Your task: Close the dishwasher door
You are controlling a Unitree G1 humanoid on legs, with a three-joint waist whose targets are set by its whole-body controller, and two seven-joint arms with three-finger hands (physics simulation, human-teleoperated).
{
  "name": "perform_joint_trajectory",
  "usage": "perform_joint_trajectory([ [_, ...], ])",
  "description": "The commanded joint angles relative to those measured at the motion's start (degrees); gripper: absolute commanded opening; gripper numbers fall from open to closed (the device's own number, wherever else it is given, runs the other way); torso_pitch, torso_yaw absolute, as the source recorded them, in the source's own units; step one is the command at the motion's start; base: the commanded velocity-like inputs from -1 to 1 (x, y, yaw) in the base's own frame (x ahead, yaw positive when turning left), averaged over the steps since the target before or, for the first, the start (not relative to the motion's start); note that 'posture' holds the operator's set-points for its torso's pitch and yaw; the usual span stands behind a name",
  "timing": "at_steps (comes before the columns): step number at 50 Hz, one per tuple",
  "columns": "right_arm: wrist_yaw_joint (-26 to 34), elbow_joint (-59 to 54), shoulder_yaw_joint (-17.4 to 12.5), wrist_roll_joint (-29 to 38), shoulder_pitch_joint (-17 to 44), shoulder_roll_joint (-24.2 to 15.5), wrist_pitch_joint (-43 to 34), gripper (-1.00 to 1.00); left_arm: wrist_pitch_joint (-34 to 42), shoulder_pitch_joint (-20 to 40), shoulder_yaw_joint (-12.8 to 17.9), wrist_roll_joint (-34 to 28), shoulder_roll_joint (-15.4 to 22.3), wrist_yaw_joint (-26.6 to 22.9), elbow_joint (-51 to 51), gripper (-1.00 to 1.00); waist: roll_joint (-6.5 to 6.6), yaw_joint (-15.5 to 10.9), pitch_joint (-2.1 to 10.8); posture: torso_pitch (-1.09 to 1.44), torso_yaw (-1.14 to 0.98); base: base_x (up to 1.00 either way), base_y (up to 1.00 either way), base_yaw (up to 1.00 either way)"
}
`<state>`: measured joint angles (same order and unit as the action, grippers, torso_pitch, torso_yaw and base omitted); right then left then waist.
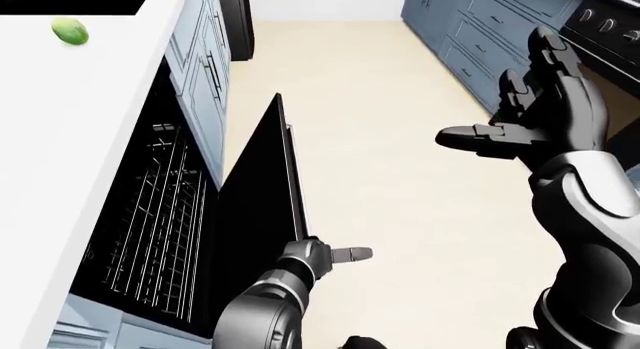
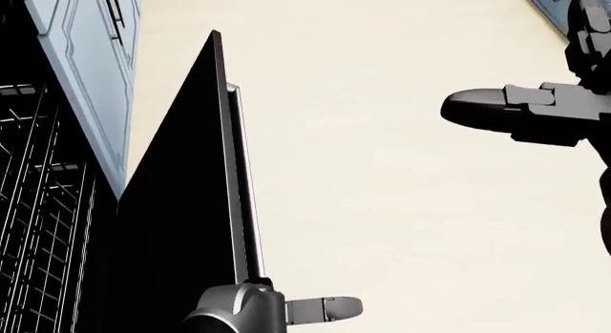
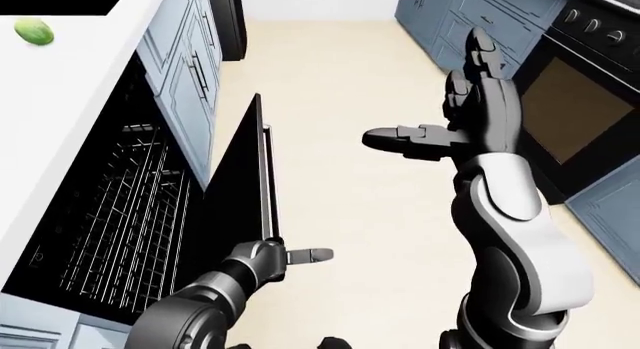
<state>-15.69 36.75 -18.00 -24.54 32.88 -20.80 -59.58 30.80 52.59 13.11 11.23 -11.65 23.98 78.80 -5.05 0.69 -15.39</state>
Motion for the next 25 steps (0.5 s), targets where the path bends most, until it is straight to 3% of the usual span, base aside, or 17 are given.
perform_joint_trajectory([
  [1,-0.2,1.6,-0.8,0.2,1.6,-0.8,1.4,1.00,-0.3,1.4,-0.3,-1.5,1.3,3.0,-1.1,1.00,-0.05,-0.4,1.65,0.94,0.00,0.00,0.00,0.00],
  [25,0.2,1.4,-0.7,0.6,1.3,-0.6,1.8,1.00,1.2,1.4,0.4,-0.6,1.3,9.9,-1.0,1.00,-0.56,-0.5,1.79,0.94,0.00,0.00,0.00,0.00],
])
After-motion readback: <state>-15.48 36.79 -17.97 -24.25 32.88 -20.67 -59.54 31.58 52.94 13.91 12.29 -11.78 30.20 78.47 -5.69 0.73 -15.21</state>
